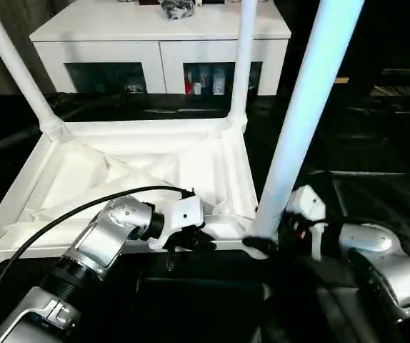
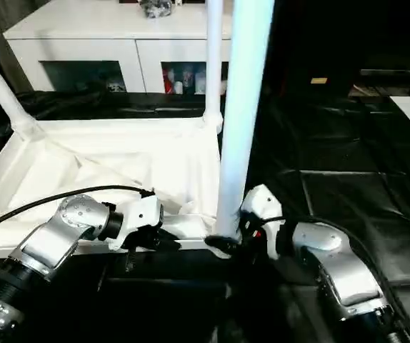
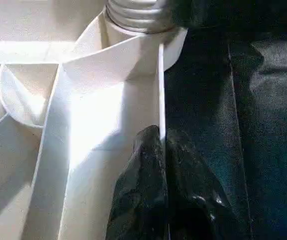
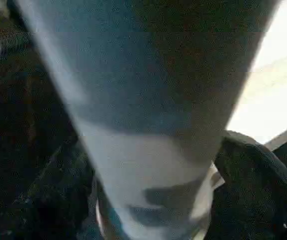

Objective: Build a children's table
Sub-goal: Rotate leg to tighten

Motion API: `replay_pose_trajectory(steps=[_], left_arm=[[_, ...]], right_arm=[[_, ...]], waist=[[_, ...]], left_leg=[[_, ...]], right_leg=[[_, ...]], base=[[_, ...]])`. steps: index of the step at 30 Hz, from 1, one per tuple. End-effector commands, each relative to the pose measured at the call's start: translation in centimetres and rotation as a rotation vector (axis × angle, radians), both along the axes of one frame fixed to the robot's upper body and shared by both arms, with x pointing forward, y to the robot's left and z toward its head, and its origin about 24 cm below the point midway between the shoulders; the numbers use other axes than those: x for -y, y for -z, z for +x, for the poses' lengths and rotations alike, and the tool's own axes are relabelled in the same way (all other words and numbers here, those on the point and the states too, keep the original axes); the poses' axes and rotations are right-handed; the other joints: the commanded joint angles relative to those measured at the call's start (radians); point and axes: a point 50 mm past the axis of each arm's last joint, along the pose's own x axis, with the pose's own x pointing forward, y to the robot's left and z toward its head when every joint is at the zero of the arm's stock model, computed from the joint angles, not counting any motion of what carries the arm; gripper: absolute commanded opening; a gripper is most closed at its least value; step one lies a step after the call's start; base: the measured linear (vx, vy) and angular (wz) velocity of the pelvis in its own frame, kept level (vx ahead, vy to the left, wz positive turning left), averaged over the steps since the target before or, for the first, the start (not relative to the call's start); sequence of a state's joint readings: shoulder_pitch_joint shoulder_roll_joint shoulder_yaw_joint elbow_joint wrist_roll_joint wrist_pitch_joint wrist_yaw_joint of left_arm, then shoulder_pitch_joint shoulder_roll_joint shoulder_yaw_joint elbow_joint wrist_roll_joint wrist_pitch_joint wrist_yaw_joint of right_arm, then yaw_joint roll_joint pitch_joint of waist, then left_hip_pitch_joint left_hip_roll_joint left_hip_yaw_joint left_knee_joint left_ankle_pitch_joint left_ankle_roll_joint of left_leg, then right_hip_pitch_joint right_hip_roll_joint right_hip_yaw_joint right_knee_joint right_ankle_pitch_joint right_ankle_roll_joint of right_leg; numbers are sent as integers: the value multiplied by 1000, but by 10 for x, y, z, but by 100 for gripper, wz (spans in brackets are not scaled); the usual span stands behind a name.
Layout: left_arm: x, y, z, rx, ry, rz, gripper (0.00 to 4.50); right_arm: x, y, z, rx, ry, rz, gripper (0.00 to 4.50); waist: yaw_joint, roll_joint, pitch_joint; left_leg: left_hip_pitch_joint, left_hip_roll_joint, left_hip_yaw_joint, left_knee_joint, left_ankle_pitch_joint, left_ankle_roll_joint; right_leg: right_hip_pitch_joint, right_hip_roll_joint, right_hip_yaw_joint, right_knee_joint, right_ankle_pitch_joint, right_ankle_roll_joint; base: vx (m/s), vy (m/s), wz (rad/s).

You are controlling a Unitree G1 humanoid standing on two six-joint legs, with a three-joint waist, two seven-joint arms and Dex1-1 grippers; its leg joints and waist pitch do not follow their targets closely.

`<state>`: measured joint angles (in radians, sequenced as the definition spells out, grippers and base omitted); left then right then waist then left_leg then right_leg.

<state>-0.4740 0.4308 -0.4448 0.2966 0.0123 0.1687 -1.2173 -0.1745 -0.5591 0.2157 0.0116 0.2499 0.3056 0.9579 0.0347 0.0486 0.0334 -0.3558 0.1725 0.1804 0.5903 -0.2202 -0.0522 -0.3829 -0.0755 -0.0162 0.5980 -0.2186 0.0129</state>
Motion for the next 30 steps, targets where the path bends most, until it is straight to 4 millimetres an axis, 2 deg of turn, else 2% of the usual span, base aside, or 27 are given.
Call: replay_pose_trajectory(steps=[1,2,3,5,9,13,20,22,23,24,25,26,27,28,29,30], left_arm=[[-5,16,-10,-69,36,59,0],[-5,16,-9,-69,37,59,0],[-6,16,-9,-72,39,61,0],[-7,16,-9,-73,37,61,0],[-7,16,-9,-76,40,60,0],[-8,17,-9,-81,41,64,0],[-10,21,-12,-99,50,78,0],[-7,25,-11,-100,3,98,0],[-4,26,-9,-95,-31,96,0],[2,28,-8,-101,-75,81,0],[3,28,-8,-102,-82,78,0],[13,30,-6,-102,-137,53,0],[19,31,-5,-101,-169,43,0],[21,32,-4,-100,-177,42,0],[33,36,-1,-82,-246,40,0],[42,39,1,-77,-303,42,0]], right_arm=[[3,2,-5,-30,-41,-36,361],[3,2,-6,-32,-44,-38,361],[4,3,-7,-42,-54,-45,334],[6,3,-6,-36,-39,-51,327],[7,1,-3,-26,-14,-35,303],[6,0,-4,-34,-25,-14,276],[4,2,-7,-58,-37,8,272],[4,10,3,-35,79,-22,272],[3,15,12,-11,180,-37,272],[1,19,20,3,291,-37,272],[1,20,21,4,307,-36,272],[-3,25,30,13,438,-21,272],[-7,27,34,8,514,1,272],[-8,28,35,7,532,6,272],[-16,32,42,11,669,29,272],[-22,34,47,15,759,42,272]], waist=[[0,-8,-43],[1,-8,-43],[1,-9,-45],[2,-9,-46],[3,-9,-45],[2,-11,-47],[4,-9,-50],[3,-9,-50],[-1,-7,-44],[-10,-9,-37],[-13,-9,-36],[-21,-12,-33],[-28,-9,-30],[-32,-10,-31],[-35,-13,-32],[-37,-10,-31]], left_leg=[[4,54,-17,-69,-105,86],[3,54,-17,-68,-98,90],[2,53,-17,-66,-85,97],[3,54,-16,-64,-80,106],[4,55,-16,-65,-95,101],[3,54,-16,-63,-89,99],[4,53,-17,-60,-69,109],[4,53,-16,-60,-71,108],[4,52,-15,-63,-90,92],[1,49,-15,-72,-151,60],[2,48,-18,-74,-180,42],[6,49,-18,-78,-230,12],[9,46,-20,-80,-274,-13],[10,46,-23,-82,-290,-20],[9,47,-25,-83,-297,-28],[10,46,-24,-83,-300,-32]], right_leg=[[46,-58,30,-51,73,-303],[45,-58,30,-50,85,-304],[47,-58,29,-47,106,-306],[46,-60,29,-48,107,-311],[46,-60,29,-49,72,-314],[47,-59,29,-47,77,-313],[48,-59,28,-43,101,-320],[48,-59,28,-43,98,-320],[41,-58,27,-47,56,-321],[41,-56,27,-56,-47,-307],[42,-59,26,-61,-108,-296],[38,-58,28,-67,-205,-273],[33,-58,29,-73,-288,-253],[32,-59,29,-78,-320,-239],[32,-58,30,-81,-345,-217],[25,-57,31,-82,-349,-212]], base=[[0,0,0],[0,0,0],[0,0,0],[0,0,0],[0,0,0],[0,0,0],[0,0,0],[0,0,0],[0,0,0],[0,0,0],[-70,-7,-6],[-70,-7,-6],[-56,-1,-3],[-51,1,-3],[-51,1,-3],[0,0,0]])
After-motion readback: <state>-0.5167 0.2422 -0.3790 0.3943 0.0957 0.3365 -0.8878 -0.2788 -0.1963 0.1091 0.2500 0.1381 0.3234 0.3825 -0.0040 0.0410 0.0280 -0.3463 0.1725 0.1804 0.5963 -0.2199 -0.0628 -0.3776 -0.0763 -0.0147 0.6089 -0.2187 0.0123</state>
